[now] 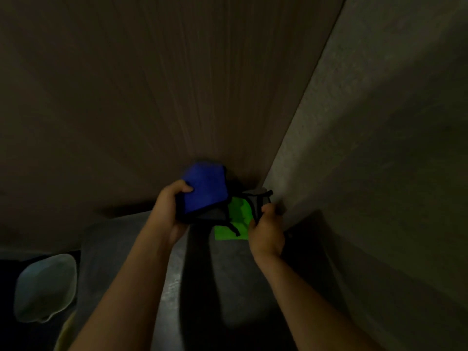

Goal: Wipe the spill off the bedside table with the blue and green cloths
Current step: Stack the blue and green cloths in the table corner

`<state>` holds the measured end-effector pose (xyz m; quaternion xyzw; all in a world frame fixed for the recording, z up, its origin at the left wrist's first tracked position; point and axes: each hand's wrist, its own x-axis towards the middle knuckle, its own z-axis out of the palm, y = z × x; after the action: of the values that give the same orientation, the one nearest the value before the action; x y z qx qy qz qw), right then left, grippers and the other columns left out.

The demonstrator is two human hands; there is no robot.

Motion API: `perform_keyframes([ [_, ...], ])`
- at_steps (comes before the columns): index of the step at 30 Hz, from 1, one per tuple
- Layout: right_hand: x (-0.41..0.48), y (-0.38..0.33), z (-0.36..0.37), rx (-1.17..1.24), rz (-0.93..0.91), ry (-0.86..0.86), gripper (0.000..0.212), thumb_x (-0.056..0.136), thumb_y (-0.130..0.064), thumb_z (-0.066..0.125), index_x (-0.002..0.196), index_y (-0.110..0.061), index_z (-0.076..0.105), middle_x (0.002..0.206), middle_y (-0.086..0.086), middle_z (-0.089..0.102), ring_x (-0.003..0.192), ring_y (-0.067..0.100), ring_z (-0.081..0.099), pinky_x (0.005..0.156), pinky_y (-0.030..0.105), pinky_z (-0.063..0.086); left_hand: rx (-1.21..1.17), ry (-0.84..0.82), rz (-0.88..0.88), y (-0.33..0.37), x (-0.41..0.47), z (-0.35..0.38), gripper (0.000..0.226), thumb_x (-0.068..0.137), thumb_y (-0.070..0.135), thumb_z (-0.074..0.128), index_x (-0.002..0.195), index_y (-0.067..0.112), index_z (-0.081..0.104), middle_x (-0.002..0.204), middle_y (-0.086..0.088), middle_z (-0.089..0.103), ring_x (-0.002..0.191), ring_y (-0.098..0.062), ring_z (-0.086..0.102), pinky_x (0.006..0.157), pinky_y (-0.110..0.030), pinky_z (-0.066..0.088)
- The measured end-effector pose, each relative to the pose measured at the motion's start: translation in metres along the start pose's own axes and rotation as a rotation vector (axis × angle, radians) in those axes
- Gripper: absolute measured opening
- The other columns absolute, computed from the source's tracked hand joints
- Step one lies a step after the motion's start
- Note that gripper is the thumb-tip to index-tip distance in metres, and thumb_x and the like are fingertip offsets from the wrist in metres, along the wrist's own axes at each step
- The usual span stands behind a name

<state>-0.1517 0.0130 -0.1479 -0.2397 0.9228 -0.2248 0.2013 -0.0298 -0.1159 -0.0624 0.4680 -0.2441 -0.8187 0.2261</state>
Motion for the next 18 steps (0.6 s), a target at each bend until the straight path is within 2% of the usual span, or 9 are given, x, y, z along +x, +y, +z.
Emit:
perform_keyframes([
  [2,-0.003,0.001,-0.002,0.03,-0.114,0.139,0.035,0.089,-0.016,0.059,0.12,-0.004,0.048,0.119,0.017,0.054,0.112,0.032,0.051,0.09,0.038,0.044,-0.022,-0.046,-0.027,-0.003,-0.001,0.002,0.034,0.061,0.01,0.048,0.091,0.008,0.064,0.084,-0.007,0.074,0.07,-0.021,0.071,0.061,-0.024,0.057],
  [4,-0.002,-0.003,-0.001,0.312,-0.098,0.189,0.027,0.094,-0.017,0.053,0.115,-0.002,0.054,0.11,0.016,0.058,0.105,0.032,0.055,0.086,0.035,0.043,-0.018,-0.068,-0.074,-0.011,0.001,0.007,0.036,0.058,0.012,0.049,0.09,0.006,0.066,0.085,-0.009,0.073,0.07,-0.022,0.071,0.062,-0.025,0.057],
  [5,0.0,-0.009,-0.005,0.572,0.031,0.057,0.029,0.097,-0.024,0.047,0.116,-0.004,0.055,0.11,0.015,0.059,0.104,0.032,0.057,0.085,0.035,0.045,-0.032,-0.083,-0.096,-0.016,0.002,0.011,0.036,0.059,0.012,0.048,0.089,0.005,0.067,0.086,-0.011,0.073,0.071,-0.023,0.071,0.063,-0.026,0.058],
  [7,0.008,-0.021,-0.016,1.096,0.398,-0.4,0.046,0.098,-0.047,0.034,0.119,-0.013,0.056,0.114,0.013,0.061,0.105,0.03,0.059,0.087,0.04,0.049,-0.057,-0.094,-0.125,-0.026,0.005,0.015,0.036,0.06,0.011,0.047,0.089,0.005,0.068,0.088,-0.012,0.074,0.074,-0.026,0.071,0.066,-0.028,0.058],
  [8,0.013,-0.022,-0.021,1.229,0.533,-0.549,0.052,0.095,-0.057,0.031,0.117,-0.018,0.057,0.112,0.011,0.062,0.105,0.03,0.059,0.087,0.042,0.049,-0.046,-0.087,-0.135,-0.03,0.007,0.016,0.037,0.061,0.011,0.047,0.093,0.006,0.067,0.091,-0.012,0.073,0.079,-0.027,0.07,0.07,-0.031,0.057],
  [10,0.02,-0.02,-0.029,1.265,0.579,-0.64,0.048,0.091,-0.062,0.037,0.104,-0.022,0.06,0.105,0.007,0.064,0.101,0.028,0.06,0.083,0.041,0.051,0.021,-0.055,-0.145,-0.037,0.012,0.017,0.041,0.064,0.011,0.047,0.101,0.006,0.063,0.1,-0.013,0.069,0.089,-0.029,0.064,0.08,-0.037,0.05],
  [13,0.027,-0.014,-0.033,1.127,0.39,-0.526,0.008,0.087,-0.03,0.063,0.093,-0.026,0.06,0.112,0.009,0.065,0.093,0.021,0.063,0.067,0.032,0.052,0.125,-0.008,-0.128,-0.045,0.019,0.015,0.031,0.077,0.012,0.043,0.1,0.008,0.064,0.095,-0.012,0.071,0.084,-0.027,0.066,0.075,-0.033,0.051],
  [15,0.029,-0.009,-0.029,1.055,0.282,-0.403,0.023,0.083,-0.014,0.067,0.095,-0.028,0.055,0.119,0.011,0.062,0.094,0.018,0.062,0.068,0.03,0.052,0.146,0.022,-0.099,-0.048,0.021,0.016,0.024,0.081,0.017,0.044,0.091,0.01,0.065,0.081,-0.008,0.074,0.07,-0.023,0.07,0.064,-0.029,0.054],
  [18,0.024,-0.004,-0.02,0.93,0.188,-0.294,0.033,0.082,-0.009,0.067,0.103,-0.027,0.049,0.114,0.004,0.061,0.089,0.007,0.06,0.064,0.018,0.051,0.322,0.186,0.006,-0.056,0.029,0.016,0.033,0.087,0.027,0.051,0.112,0.007,0.06,0.108,-0.012,0.066,0.097,-0.026,0.063,0.08,-0.039,0.051],
])
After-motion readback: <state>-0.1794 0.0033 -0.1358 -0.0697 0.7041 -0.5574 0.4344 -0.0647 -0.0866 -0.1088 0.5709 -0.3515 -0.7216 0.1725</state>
